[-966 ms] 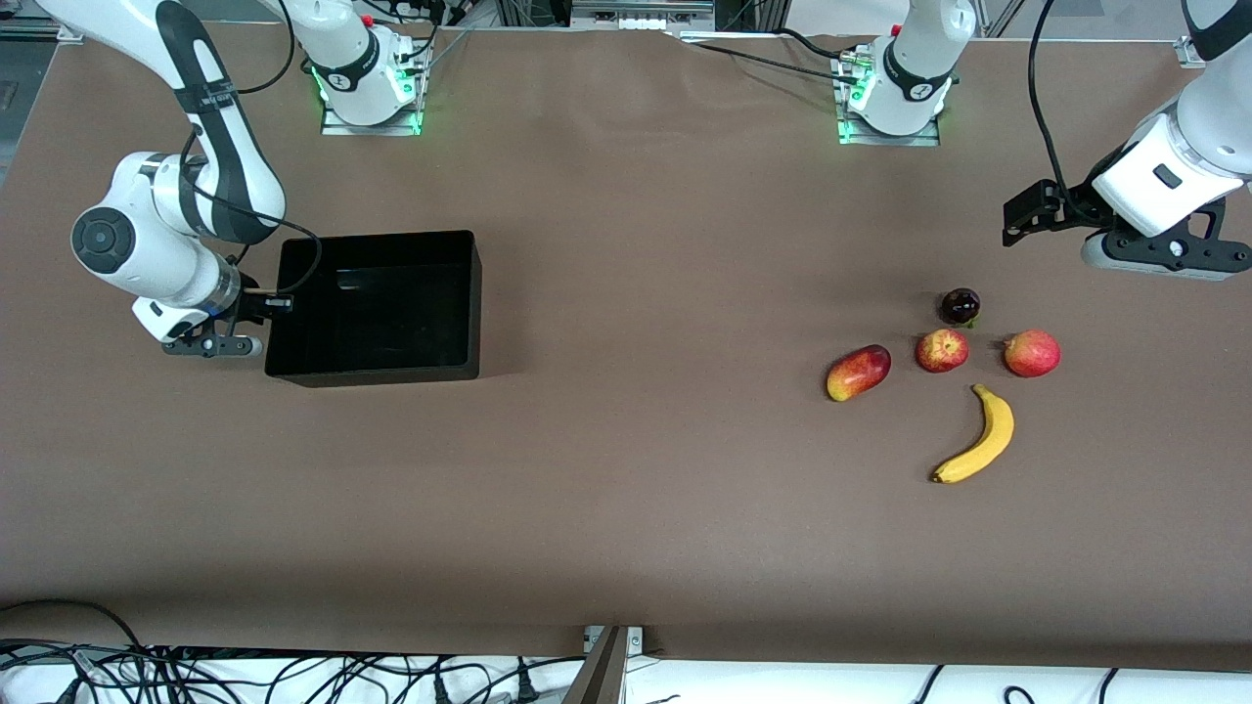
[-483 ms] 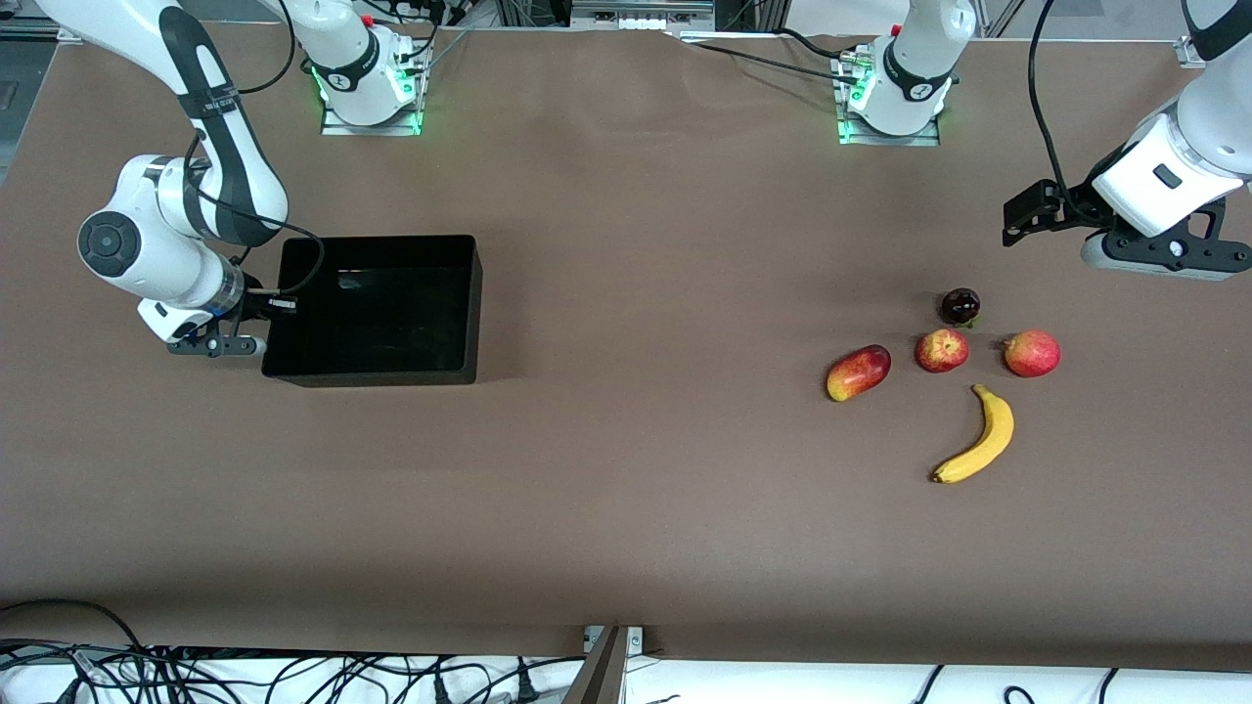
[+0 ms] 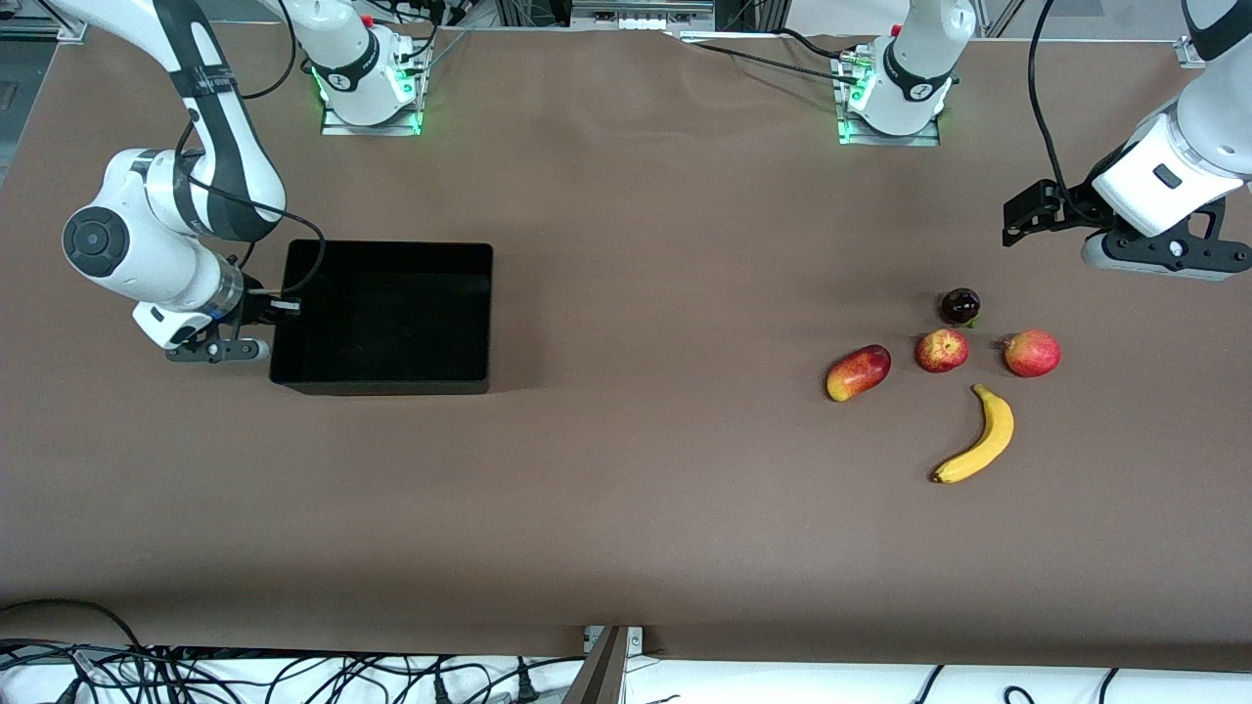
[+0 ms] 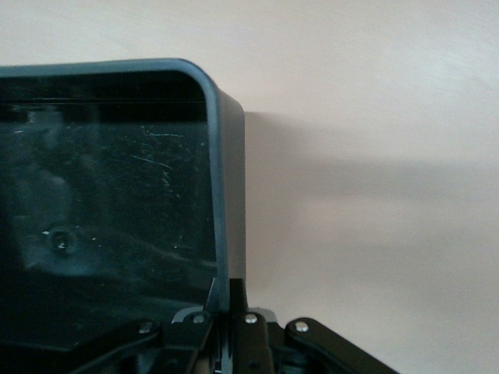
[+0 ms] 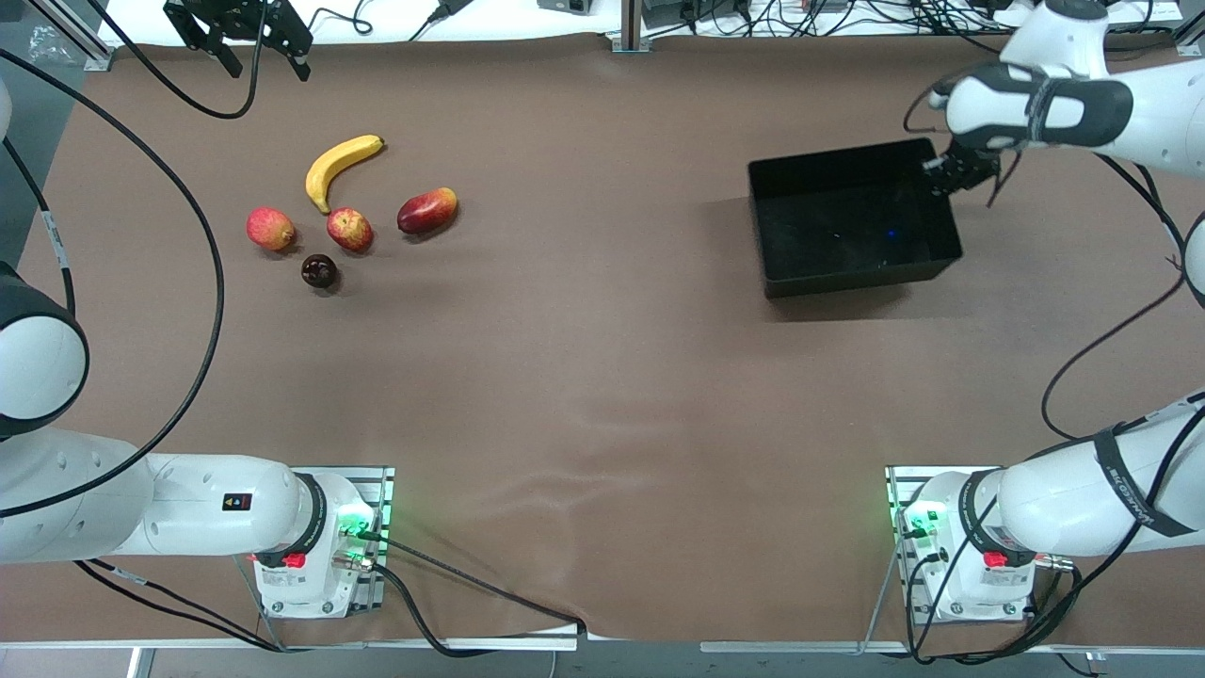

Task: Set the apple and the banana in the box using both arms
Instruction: 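Push the black box with the right gripper toward the fruit, then retract the right gripper while the left gripper reaches the red apple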

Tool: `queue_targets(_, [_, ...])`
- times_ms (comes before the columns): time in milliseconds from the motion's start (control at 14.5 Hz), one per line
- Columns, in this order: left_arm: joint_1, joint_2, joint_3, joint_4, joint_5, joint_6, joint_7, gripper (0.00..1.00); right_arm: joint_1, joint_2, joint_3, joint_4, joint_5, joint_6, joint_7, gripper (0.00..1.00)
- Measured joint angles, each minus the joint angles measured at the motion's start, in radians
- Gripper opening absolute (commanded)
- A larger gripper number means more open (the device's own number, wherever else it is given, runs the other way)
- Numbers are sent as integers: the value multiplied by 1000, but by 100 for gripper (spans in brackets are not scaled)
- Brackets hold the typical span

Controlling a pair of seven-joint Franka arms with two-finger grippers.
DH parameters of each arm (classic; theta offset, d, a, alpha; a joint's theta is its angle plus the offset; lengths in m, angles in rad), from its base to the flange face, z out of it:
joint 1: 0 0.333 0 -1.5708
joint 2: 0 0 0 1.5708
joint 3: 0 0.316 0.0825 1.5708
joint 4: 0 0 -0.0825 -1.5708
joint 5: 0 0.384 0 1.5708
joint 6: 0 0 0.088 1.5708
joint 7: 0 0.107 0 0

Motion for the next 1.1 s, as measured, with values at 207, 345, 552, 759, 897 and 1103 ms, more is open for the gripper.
queue_targets(207, [0,0,0,0,0,0,0,100,18,0,77,111,78,-95,46,0])
queue_targets(345, [0,0,0,0,0,0,0,100,71,4,113,158,87,-108,156,0])
queue_targets(552, [0,0,-1,0,0,0,0,100,230,51,132,214,115,-105,360,0])
queue_targets(759, [-1,0,-1,0,0,0,0,100,388,161,135,301,138,-70,482,0])
queue_targets(897, [-1,0,-1,0,0,0,0,100,454,238,135,332,140,3,532,0])
queue_targets(1103, [-1,0,-1,0,0,0,0,100,514,339,134,353,140,111,579,0])
